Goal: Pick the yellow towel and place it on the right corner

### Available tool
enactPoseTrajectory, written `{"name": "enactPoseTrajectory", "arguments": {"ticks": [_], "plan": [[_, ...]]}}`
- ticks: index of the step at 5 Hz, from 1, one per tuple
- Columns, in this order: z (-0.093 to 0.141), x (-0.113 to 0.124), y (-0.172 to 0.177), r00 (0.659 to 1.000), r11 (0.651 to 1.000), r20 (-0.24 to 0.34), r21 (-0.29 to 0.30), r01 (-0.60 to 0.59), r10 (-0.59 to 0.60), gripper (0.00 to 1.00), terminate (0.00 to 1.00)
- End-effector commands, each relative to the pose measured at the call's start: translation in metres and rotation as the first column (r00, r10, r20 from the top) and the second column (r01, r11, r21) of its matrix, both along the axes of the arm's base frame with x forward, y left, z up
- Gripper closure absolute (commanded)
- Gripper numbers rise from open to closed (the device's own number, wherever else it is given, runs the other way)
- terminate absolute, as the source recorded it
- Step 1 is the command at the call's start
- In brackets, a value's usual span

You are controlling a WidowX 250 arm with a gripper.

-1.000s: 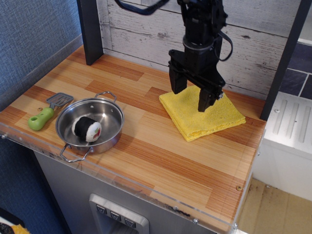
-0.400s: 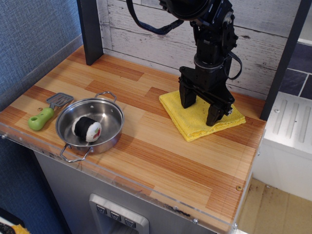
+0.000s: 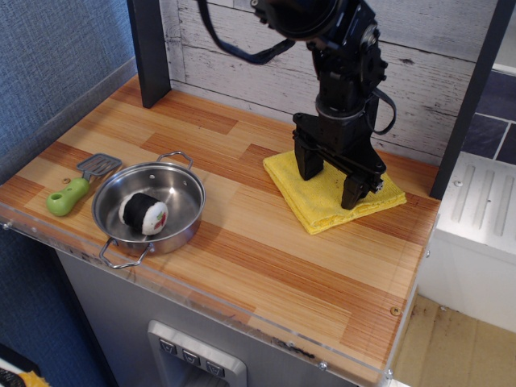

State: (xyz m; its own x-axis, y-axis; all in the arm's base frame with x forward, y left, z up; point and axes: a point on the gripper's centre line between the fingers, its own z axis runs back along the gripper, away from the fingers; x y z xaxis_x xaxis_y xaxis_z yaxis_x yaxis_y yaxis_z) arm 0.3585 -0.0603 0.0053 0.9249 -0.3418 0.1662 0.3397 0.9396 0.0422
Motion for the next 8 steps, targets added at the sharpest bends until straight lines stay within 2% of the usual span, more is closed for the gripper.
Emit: {"name": "enactPoseTrajectory", "arguments": {"ticks": [1, 3, 5, 6, 8], "plan": [[0.000, -0.035, -0.016, 0.999, 0.999, -0.041, 0.031, 0.029, -0.028, 0.00, 0.00], [-0.003, -0.072, -0.037, 0.997, 0.998, -0.065, 0.040, 0.044, -0.041, 0.00, 0.00], [0.003, -0.101, -0.039, 0.998, 0.999, -0.062, 0.050, -0.009, 0.013, 0.00, 0.00], [0.004, -0.110, -0.034, 0.997, 0.998, -0.066, 0.056, -0.041, 0.045, 0.00, 0.00], [0.008, -0.108, -0.038, 0.998, 0.998, -0.041, 0.039, -0.042, 0.043, 0.00, 0.00]]}}
